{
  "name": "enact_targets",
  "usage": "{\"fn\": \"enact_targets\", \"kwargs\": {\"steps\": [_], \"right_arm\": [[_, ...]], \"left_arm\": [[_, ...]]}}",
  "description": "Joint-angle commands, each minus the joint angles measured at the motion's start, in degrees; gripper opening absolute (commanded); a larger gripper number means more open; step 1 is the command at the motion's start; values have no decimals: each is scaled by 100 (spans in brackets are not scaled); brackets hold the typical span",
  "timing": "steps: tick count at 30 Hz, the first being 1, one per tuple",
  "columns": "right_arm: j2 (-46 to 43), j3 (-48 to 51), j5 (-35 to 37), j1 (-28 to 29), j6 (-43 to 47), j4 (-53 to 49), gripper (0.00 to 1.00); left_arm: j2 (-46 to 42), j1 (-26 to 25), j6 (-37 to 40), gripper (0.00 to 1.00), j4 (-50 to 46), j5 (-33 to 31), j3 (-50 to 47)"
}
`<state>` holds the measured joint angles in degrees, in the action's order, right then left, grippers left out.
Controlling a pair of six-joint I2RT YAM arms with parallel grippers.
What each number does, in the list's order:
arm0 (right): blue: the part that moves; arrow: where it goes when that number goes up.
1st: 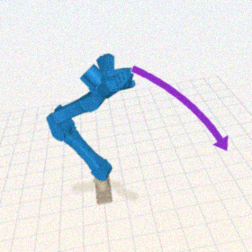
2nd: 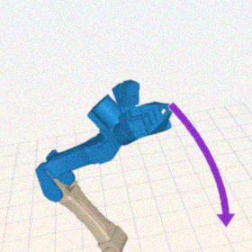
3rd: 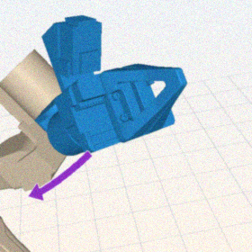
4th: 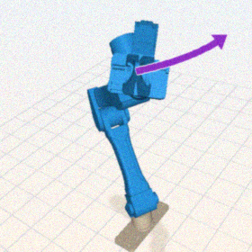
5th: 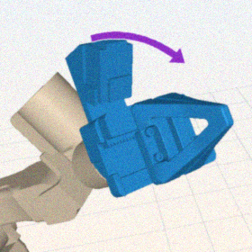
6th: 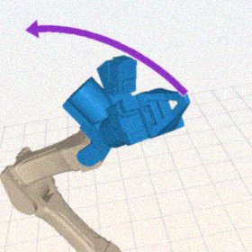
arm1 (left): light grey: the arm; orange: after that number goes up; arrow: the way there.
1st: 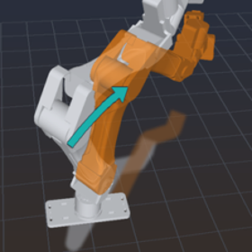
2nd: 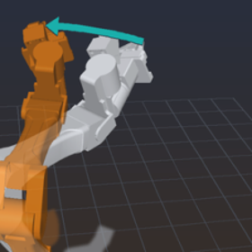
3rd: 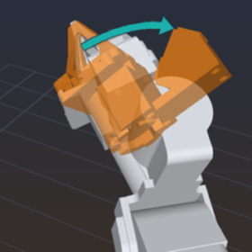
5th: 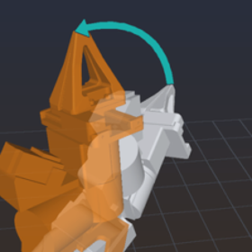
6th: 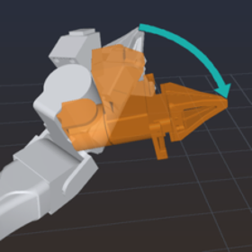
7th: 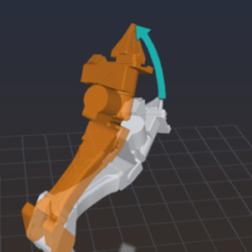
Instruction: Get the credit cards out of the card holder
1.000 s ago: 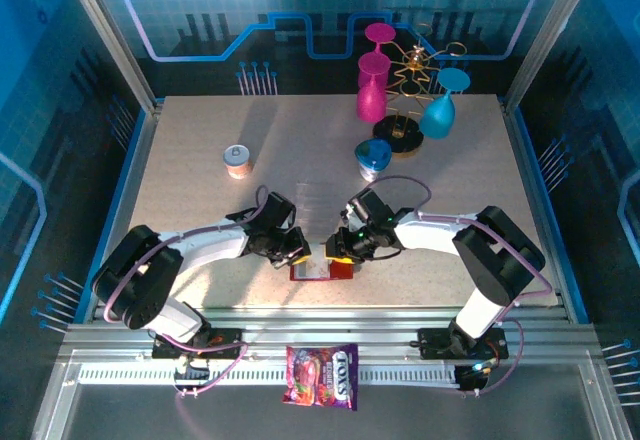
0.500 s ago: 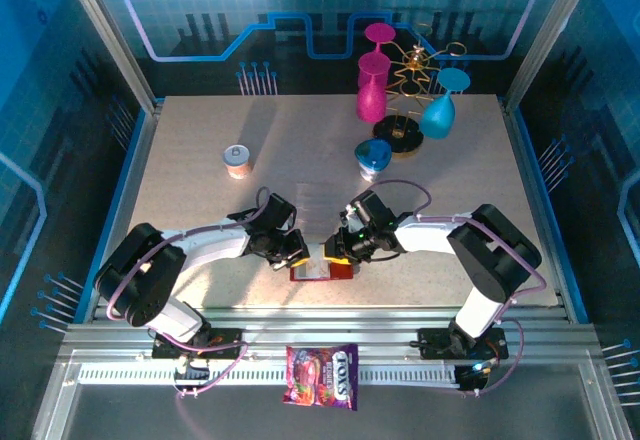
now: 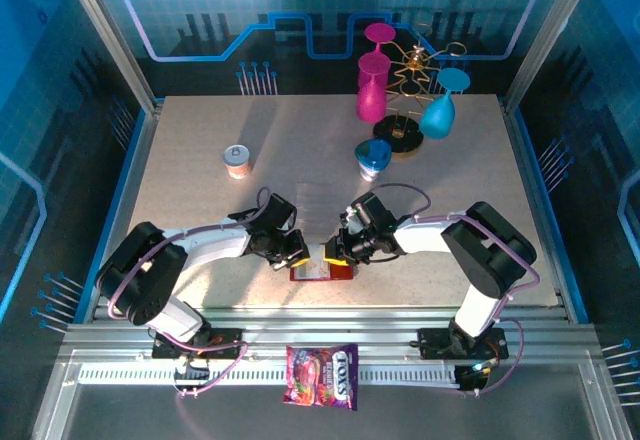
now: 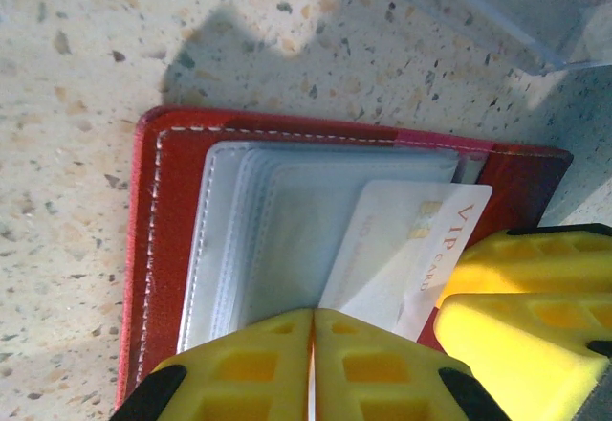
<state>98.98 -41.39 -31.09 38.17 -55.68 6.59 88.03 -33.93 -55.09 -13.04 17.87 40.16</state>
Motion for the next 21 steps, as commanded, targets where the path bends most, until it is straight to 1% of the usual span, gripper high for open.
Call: {"fn": "enact_targets", "kwargs": {"steps": [1, 12, 21], "right_arm": [[139, 92, -158, -56, -92, 169, 24], [158, 146, -186, -65, -227, 386, 20], [35, 207, -110, -164, -125, 234, 15]], "left_arm": [[201, -48, 86, 10, -261, -11, 34], [198, -46, 75, 10, -274, -20, 12], [110, -46, 111, 10, -419, -136, 27]]}}
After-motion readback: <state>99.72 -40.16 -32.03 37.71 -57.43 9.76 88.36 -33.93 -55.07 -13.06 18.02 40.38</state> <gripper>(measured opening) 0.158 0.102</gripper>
